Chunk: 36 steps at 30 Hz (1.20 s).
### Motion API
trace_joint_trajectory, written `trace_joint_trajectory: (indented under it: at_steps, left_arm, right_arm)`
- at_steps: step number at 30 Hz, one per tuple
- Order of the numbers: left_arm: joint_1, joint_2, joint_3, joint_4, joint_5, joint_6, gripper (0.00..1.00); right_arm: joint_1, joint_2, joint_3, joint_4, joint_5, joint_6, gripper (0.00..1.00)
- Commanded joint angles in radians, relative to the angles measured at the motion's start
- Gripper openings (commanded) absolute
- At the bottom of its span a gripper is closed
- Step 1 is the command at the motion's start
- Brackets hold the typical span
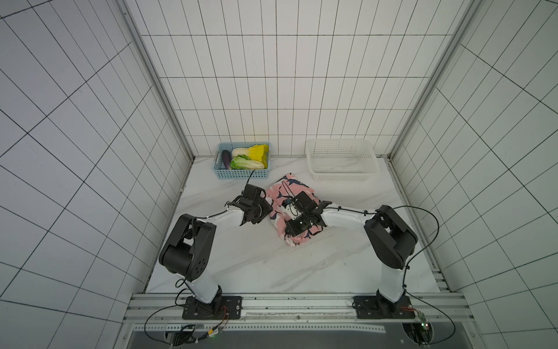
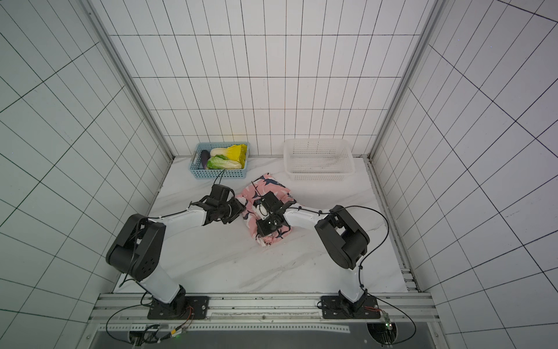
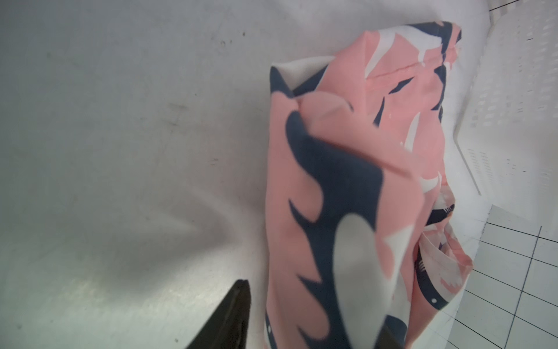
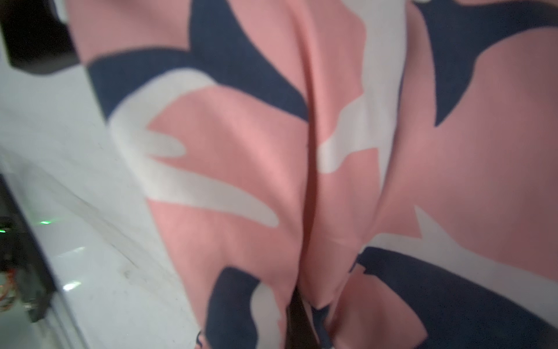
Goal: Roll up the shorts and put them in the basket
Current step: Roll the shorts at the center of the board.
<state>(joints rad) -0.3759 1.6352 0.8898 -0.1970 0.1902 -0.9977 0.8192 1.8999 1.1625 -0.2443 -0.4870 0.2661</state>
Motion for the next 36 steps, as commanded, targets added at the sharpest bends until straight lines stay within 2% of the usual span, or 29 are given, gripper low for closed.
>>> trace_joint_trajectory:
  at_steps: [1,5,9,13,21,28,31,34,36]
  left_arm:
    - [0.022,-0.129,-0.055,0.028,-0.025,0.041,0.63]
    - [0.042,-0.251,-0.17,0.116,-0.04,0.064,0.7]
    - [0.042,-0.247,-0.255,0.245,0.008,0.065,0.72]
    - [0.047,-0.166,-0.3,0.487,0.068,0.022,0.73]
    - [0.065,0.102,-0.163,0.723,0.177,0.008,0.74]
    - [0.062,0.29,-0.026,0.698,0.24,0.006,0.73]
    - [0.055,0.33,0.006,0.637,0.236,0.024,0.62]
    - [0.054,0.343,0.01,0.622,0.232,0.02,0.3]
    - [0.056,0.339,0.019,0.595,0.228,0.017,0.11]
  right_arm:
    - [-0.073,0.019,-0.07,0.222,-0.379,0.171,0.05]
    - [-0.145,0.074,-0.182,0.62,-0.55,0.475,0.05]
    - [-0.189,0.141,-0.257,0.96,-0.611,0.741,0.05]
    - [-0.201,0.165,-0.275,0.977,-0.629,0.753,0.05]
    - [-0.2,0.176,-0.315,0.931,-0.633,0.69,0.05]
    - [-0.202,0.221,-0.327,0.933,-0.631,0.674,0.06]
    - [-0.203,0.222,-0.33,0.925,-0.631,0.665,0.09]
    - [-0.204,0.204,-0.329,0.871,-0.627,0.628,0.15]
    - [-0.211,0.175,-0.331,0.793,-0.613,0.583,0.27]
